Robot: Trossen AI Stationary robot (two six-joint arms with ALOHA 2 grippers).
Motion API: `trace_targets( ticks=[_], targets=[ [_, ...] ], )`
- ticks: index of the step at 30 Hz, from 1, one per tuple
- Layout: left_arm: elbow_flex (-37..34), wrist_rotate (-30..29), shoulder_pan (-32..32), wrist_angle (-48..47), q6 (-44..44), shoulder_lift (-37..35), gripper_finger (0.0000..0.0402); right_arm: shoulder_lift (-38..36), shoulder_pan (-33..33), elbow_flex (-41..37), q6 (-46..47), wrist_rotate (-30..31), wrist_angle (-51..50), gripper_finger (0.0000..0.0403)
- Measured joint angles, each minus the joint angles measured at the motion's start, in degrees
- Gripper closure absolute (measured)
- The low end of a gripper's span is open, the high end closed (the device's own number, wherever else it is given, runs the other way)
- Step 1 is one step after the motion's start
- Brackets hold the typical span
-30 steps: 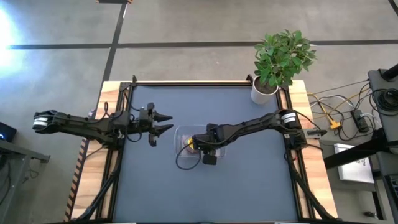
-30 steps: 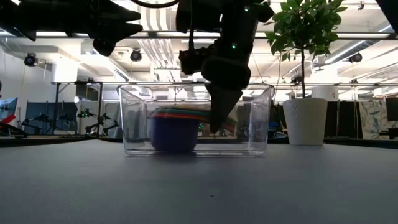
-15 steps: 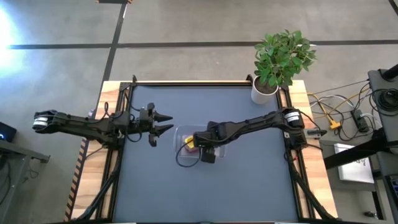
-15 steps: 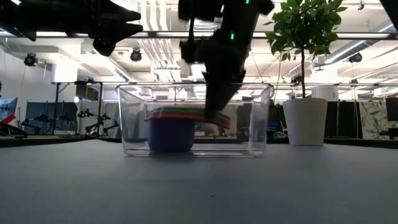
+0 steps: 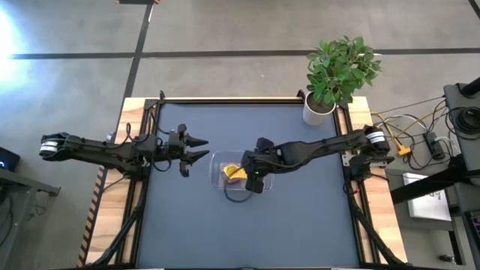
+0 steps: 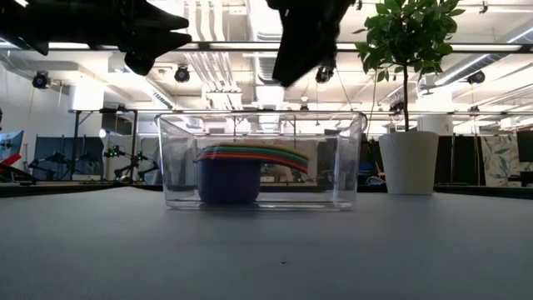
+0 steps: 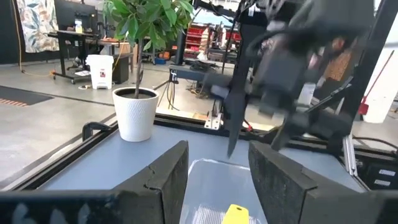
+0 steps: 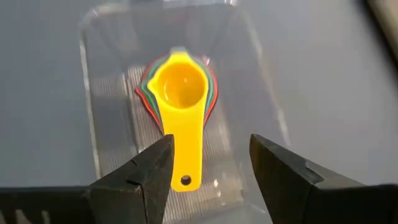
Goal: Nest measuring cups in basket
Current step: Return to Home Position
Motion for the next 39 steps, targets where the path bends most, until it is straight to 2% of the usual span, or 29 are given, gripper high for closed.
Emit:
trace_targets(
  ticks=[6,12,18,23,27,31,36,39],
  targets=[
    [0.0,-2.5,0.0,-2.4,0.5,0.0,0.0250,-7.1,3.3,-5.7,-4.4,7.3,-0.1,0.0231],
    [0.0,-1.8,0.0,-5.0,0.5,0.0,0.0261,-21.1,6.6,-19.7,-5.9,15.9,0.7,0.0263],
    [1.5,-6.1,0.7,-0.7,7.2,0.0,0.0304,-38.3,6.6,-36.5,-8.7,15.5,12.0,0.0304],
    [5.8,-5.9,2.9,-2.3,9.6,0.1,0.0355,-50.7,6.6,-45.7,-14.0,13.7,21.5,0.0342],
    [9.5,-3.4,3.9,-8.6,9.1,0.1,0.0395,-58.2,6.6,-48.4,-18.6,13.7,27.2,0.0369],
    [13.6,-3.4,3.9,-14.0,9.0,-0.9,0.0395,-63.4,6.6,-48.9,-24.1,13.6,28.9,0.0390],
    [16.0,-3.4,3.9,-15.7,12.1,-3.8,0.0400,-67.5,6.6,-49.0,-27.8,13.3,30.7,0.0394],
    [15.5,-3.4,4.0,-15.8,13.2,-6.1,0.0401,-69.8,6.6,-49.7,-29.9,9.4,30.9,0.0394]
  ],
)
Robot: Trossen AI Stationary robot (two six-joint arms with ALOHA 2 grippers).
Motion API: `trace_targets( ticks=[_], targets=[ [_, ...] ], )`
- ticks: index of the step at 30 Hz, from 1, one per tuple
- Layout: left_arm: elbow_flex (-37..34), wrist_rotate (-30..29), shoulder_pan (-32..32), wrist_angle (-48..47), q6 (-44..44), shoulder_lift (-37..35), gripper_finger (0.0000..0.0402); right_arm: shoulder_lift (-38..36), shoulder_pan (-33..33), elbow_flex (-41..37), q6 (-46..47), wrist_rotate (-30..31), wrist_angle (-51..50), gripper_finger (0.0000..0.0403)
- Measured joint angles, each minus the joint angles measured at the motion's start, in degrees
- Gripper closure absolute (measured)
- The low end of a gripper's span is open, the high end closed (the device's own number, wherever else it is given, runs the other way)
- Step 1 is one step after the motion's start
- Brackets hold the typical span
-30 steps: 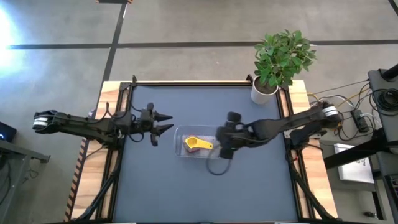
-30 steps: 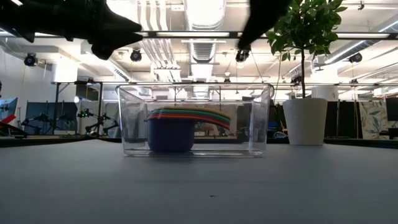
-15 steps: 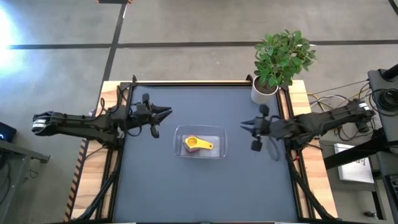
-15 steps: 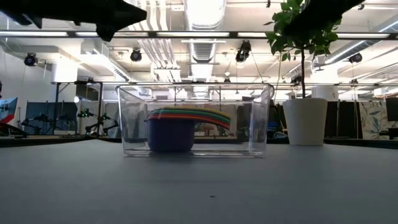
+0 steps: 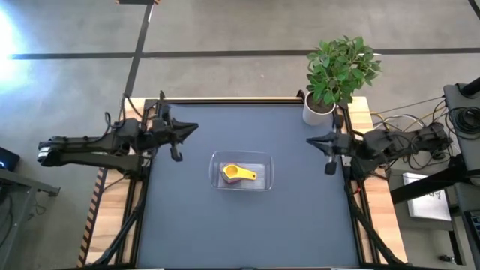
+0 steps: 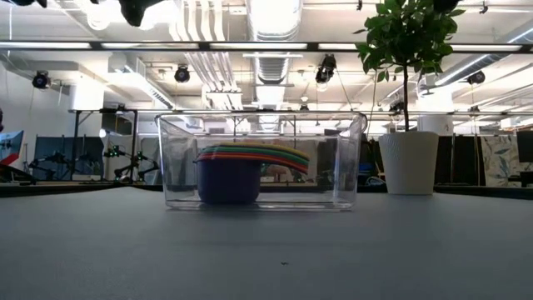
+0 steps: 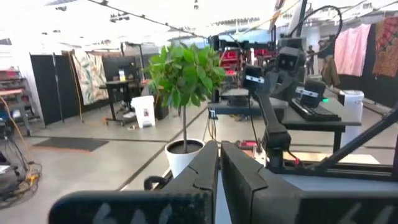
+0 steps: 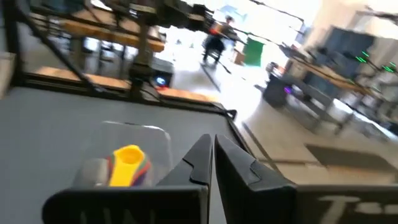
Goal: Nest measuring cups in basket
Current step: Return to Home Position
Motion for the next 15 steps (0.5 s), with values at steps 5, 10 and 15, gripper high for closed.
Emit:
trace_targets(
  ticks=[5,10,15],
  targets=[
    [-4.0,0.0,0.7,0.5,0.1,-3.8,0.0401,-4.3,0.0,-3.8,-3.0,-5.2,3.1,0.0394],
    [-11.8,-0.4,3.2,5.7,-1.6,-7.3,0.0401,-10.3,0.0,-10.8,-4.5,-5.4,8.4,0.0394],
    [-19.9,1.6,5.9,14.1,-4.5,-10.5,0.0402,-17.2,0.0,-16.7,-5.5,-5.6,13.5,0.0394]
  ],
)
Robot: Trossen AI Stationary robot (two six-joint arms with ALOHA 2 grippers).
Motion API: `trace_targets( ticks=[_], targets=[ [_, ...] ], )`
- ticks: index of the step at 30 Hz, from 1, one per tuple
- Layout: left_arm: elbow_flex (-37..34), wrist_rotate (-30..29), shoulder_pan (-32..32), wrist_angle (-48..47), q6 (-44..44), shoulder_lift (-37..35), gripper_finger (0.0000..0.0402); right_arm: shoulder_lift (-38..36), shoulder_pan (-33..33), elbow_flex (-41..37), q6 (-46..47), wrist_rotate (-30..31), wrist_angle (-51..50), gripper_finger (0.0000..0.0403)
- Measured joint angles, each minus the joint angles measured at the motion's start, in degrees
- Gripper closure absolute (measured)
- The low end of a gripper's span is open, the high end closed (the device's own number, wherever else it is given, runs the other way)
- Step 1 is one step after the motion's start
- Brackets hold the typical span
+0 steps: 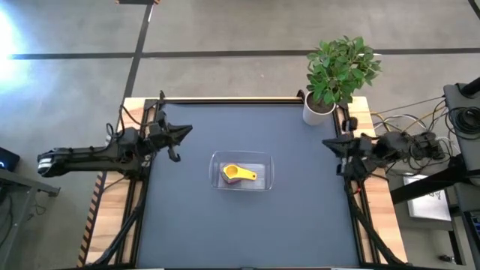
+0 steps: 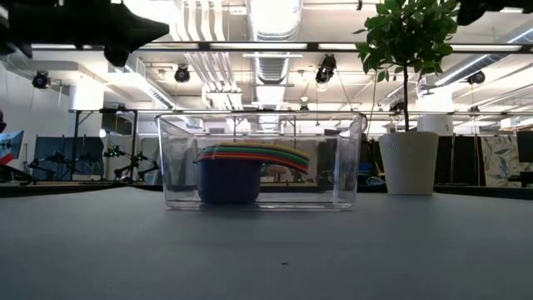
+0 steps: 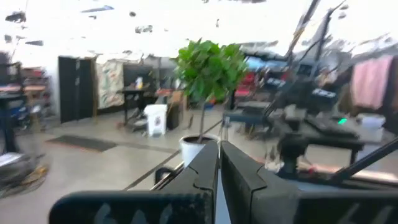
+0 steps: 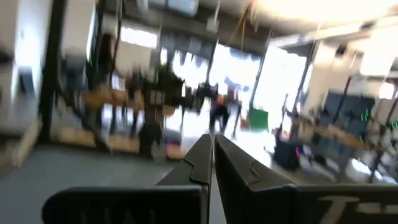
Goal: Nest measuring cups in basket
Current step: Return to Home Position
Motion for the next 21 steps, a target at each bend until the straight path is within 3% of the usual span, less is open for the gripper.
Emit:
trace_targets(
  ticks=[8,13,21],
  targets=[
    [-9.6,4.3,1.0,15.0,-4.0,-1.1,0.0402,-8.7,0.0,-10.4,-1.5,-1.7,6.2,0.0394],
    [-12.3,8.9,0.9,15.5,-4.4,-1.1,0.0402,-10.0,-0.1,-15.0,-0.3,-0.3,6.2,0.0394],
    [-14.1,8.5,1.0,10.4,-8.0,-1.4,0.0401,-10.0,-1.2,-20.1,2.1,4.1,6.6,0.0394]
  ],
)
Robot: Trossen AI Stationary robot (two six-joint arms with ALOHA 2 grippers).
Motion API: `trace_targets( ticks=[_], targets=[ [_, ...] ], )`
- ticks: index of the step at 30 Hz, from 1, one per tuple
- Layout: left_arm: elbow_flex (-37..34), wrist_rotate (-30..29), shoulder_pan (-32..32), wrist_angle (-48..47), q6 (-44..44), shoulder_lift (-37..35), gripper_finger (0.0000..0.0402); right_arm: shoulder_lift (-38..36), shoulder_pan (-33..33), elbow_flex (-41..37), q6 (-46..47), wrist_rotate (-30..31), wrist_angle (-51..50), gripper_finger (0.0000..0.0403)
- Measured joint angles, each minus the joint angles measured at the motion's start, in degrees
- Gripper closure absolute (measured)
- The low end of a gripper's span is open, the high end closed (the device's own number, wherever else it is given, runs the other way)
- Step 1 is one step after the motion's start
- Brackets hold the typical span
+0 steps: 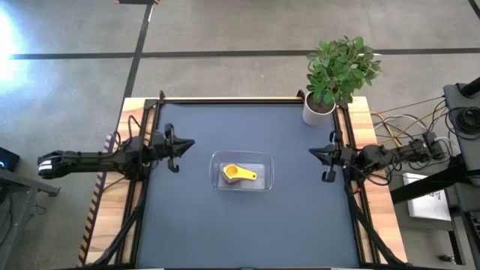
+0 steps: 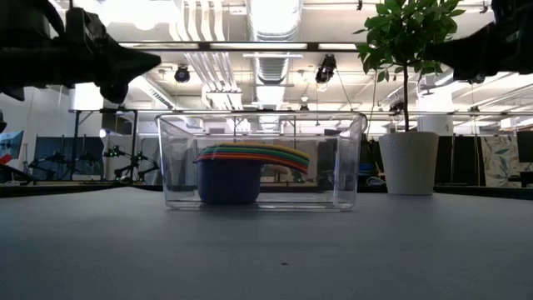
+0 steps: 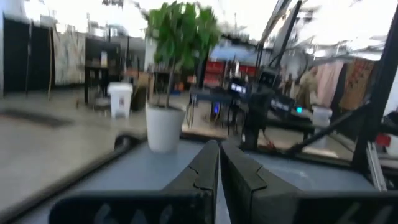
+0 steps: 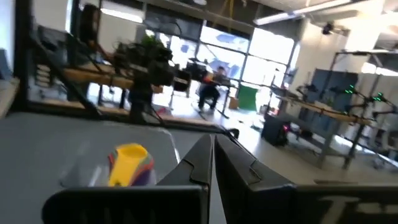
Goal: Nest measuring cups in basket
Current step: Return to Home Position
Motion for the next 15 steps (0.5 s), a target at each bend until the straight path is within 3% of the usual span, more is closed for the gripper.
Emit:
trace_targets(
  ticks=[5,8,12,15],
  targets=[
    [4.0,0.0,0.0,-15.7,-2.5,-4.2,0.0401,0.0,-0.3,-1.4,2.0,8.3,-1.7,0.0394],
    [6.5,0.0,0.0,-25.5,-3.6,-8.7,0.0401,0.0,-0.3,-1.4,5.0,4.0,-3.6,0.0394],
    [6.4,0.1,-0.1,-30.8,-2.9,-16.7,0.0401,0.0,-0.3,-2.0,6.5,-6.1,-3.1,0.0394],
    [3.9,0.1,-0.1,-33.6,-2.8,-23.5,0.0401,0.4,-0.3,-2.3,7.2,-7.5,-2.6,0.0394]
  ],
)
